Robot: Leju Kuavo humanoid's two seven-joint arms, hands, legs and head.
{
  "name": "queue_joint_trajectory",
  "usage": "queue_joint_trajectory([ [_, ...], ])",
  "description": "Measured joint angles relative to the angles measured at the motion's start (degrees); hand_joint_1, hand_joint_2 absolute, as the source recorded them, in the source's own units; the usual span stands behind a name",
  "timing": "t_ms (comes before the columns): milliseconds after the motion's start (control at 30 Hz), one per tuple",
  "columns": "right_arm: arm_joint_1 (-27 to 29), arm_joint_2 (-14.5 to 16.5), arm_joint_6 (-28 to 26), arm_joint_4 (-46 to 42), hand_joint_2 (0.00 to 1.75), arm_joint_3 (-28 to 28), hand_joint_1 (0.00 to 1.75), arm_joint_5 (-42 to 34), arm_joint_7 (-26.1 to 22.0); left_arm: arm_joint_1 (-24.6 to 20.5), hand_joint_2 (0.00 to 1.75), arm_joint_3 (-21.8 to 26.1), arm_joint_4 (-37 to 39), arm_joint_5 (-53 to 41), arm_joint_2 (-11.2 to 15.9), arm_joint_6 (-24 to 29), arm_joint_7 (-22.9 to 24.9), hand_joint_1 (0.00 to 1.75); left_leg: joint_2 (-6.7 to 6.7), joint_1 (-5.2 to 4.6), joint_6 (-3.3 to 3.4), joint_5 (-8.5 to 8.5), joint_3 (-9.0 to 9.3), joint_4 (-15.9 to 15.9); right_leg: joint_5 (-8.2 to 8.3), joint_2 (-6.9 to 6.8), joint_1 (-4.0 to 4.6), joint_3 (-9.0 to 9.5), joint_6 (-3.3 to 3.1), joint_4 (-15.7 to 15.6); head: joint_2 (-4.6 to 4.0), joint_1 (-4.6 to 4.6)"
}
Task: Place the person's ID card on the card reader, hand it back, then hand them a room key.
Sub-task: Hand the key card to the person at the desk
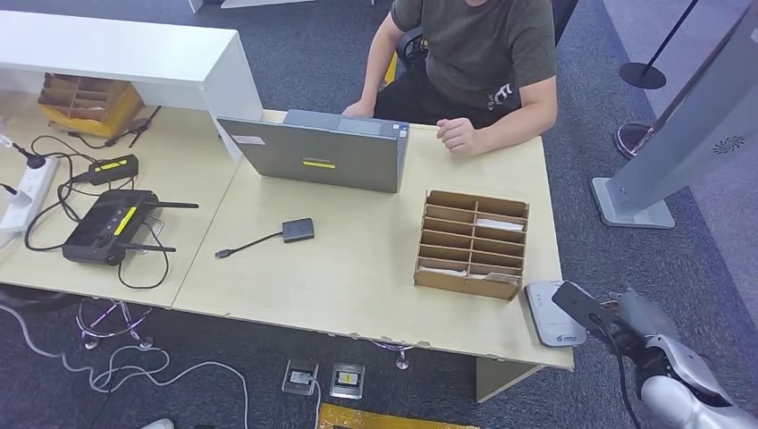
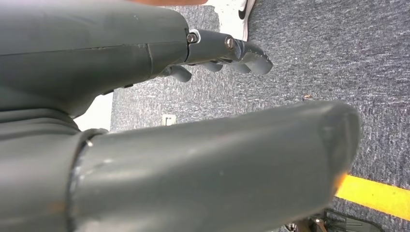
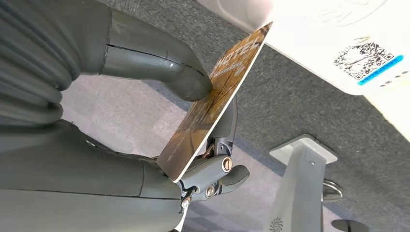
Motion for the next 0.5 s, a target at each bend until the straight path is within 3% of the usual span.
queue_joint_trajectory([
  [500, -0.36, 1.73, 0.59, -2.39, 1.75, 1.17, 1.75, 3.38, 0.24, -0.2, 0.0, 0.0, 0.0, 0.0, 0.09, 0.01, 0.01, 0.0, 0.0, 0.01, 0.0, 0.0, 0.03, 0.0, 0.0, 0.01, 0.01, 0.03, 0.0, 0.0, -0.01, 0.0],
])
